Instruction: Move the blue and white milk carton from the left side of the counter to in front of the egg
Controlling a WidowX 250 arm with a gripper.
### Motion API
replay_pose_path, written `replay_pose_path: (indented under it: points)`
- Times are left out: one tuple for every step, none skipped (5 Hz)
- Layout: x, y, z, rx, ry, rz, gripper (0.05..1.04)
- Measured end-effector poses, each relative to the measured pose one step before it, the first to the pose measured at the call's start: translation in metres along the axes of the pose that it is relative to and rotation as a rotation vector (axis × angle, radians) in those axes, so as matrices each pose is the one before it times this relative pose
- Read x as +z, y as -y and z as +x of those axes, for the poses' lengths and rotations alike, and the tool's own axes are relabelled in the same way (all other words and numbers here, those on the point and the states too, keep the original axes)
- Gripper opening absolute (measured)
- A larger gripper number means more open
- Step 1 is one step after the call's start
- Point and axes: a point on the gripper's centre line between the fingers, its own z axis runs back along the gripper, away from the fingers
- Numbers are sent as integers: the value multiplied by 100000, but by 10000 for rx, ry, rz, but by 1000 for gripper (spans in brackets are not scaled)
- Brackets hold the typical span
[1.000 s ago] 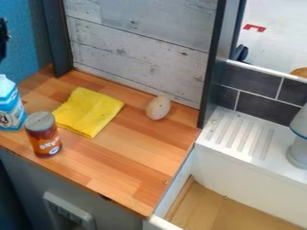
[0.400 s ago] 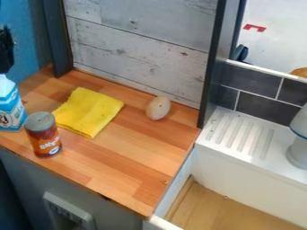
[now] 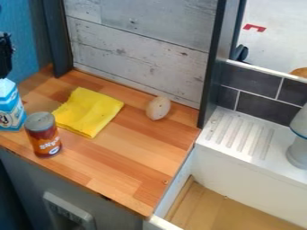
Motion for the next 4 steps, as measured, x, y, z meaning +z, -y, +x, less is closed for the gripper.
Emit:
replay_pose_path:
  points:
    - [-1353, 565, 261, 8, -260, 214, 1000]
    - [-807, 357, 334, 70, -42, -9, 1000]
    - [-349, 785, 50, -161, -15, 80, 958]
    - [-75, 286, 6, -116, -78, 49, 821]
